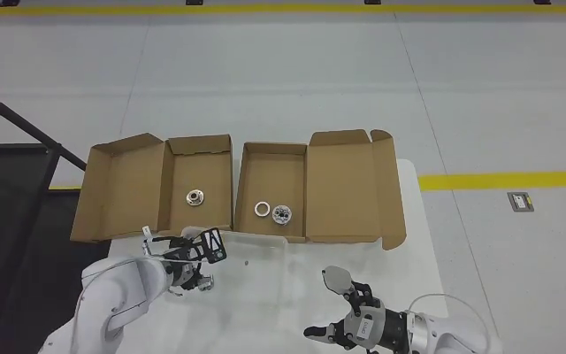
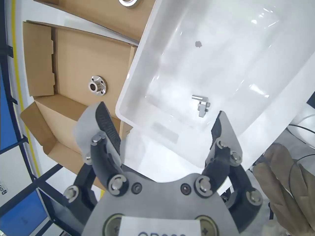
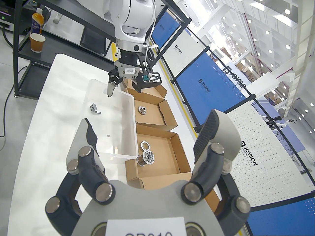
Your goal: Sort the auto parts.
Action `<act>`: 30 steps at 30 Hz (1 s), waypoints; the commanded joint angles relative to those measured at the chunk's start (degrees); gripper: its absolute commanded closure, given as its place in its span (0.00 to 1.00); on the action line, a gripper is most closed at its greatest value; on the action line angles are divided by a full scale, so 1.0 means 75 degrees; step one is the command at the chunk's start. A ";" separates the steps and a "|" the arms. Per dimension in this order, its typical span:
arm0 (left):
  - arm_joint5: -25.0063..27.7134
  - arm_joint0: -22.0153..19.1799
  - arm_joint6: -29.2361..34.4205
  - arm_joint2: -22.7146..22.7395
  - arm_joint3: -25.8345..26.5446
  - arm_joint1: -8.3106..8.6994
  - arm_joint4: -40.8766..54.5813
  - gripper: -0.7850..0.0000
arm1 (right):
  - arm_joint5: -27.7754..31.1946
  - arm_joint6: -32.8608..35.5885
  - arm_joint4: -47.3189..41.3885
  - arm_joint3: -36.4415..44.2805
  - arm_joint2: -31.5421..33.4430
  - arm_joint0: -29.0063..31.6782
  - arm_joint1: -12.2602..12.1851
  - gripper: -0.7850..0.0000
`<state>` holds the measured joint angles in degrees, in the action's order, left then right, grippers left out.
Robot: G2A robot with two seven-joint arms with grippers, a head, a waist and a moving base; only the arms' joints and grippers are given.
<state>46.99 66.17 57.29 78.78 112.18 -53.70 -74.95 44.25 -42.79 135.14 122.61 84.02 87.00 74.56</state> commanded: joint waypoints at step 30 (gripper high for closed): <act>0.1468 -0.0595 -0.1467 -0.1590 -0.1740 0.0239 -0.1458 0.23 | 0.0000 0.0000 0.0000 0.0000 0.0000 0.0000 0.0000 0.00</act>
<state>58.06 62.27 46.22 67.64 99.88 -52.17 -86.34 44.25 -42.79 135.14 122.61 84.02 87.00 74.56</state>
